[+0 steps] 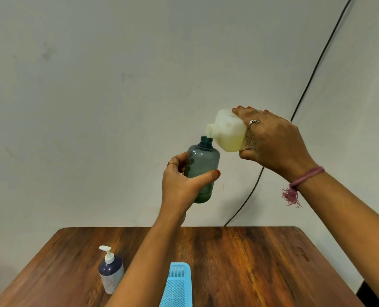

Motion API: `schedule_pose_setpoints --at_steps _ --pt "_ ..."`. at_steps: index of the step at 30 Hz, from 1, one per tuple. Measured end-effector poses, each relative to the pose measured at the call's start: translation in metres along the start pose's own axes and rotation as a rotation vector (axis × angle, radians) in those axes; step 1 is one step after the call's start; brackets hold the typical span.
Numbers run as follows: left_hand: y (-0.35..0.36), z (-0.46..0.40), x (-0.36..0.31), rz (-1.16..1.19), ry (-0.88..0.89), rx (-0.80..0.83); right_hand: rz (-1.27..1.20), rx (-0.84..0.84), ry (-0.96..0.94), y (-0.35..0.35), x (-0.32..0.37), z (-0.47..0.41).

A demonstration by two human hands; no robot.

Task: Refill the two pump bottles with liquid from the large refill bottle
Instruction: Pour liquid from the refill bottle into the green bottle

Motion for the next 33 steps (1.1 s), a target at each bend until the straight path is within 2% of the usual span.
schedule_pose_setpoints --at_steps 33 --pt "0.0001 0.0008 0.0004 -0.005 -0.010 -0.007 -0.006 0.011 -0.005 0.0016 -0.0008 -0.0003"
Point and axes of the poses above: each hand's wrist, its own z-axis away from the middle knuckle, its own y-axis out of the palm, x = y × z, the point moved 10 cm from there along -z, towards the middle knuckle, and after that the axes turned 9 degrees about y, right-handed, at the moved point
